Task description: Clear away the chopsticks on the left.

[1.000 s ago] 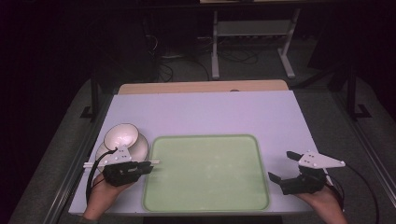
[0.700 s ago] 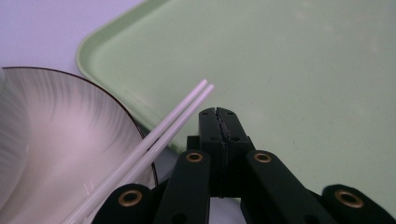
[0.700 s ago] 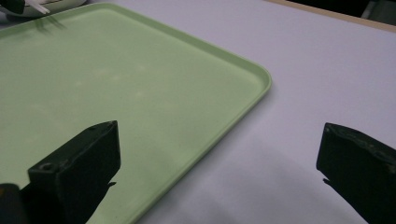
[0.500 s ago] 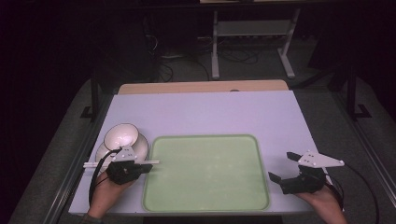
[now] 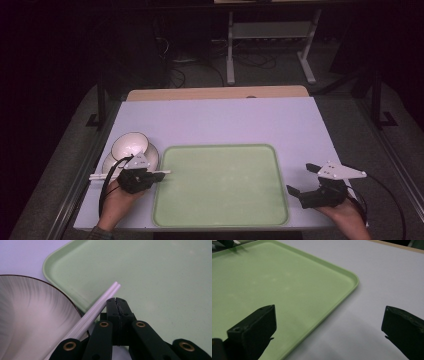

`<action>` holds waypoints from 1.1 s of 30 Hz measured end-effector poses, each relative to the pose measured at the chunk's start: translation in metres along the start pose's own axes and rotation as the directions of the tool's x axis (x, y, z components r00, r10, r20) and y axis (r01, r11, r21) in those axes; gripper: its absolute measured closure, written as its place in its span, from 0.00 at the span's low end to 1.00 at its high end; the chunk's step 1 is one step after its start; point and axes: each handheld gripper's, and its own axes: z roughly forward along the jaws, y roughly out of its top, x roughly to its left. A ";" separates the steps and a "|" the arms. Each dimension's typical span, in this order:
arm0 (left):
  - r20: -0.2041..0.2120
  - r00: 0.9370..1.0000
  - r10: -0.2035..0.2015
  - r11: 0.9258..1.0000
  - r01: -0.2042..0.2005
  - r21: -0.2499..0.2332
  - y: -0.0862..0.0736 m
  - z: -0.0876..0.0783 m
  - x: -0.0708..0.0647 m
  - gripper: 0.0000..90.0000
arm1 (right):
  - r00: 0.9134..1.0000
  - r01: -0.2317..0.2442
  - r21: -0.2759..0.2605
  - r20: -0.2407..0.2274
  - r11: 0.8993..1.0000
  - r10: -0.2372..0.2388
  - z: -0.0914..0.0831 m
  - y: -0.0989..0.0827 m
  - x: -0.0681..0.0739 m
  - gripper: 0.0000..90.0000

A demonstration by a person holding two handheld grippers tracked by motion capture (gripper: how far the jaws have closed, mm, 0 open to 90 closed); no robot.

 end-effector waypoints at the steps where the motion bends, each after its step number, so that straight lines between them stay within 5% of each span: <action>1: 0.000 1.000 0.000 1.000 0.000 0.003 0.001 0.001 0.000 1.00 | 1.000 0.000 0.000 0.000 1.000 0.000 0.000 0.000 0.000 0.00; 33: -0.067 0.998 -0.023 1.000 0.024 0.017 0.026 0.026 0.002 1.00 | 1.000 0.002 -0.003 0.007 1.000 -0.002 -0.001 0.000 -0.002 0.00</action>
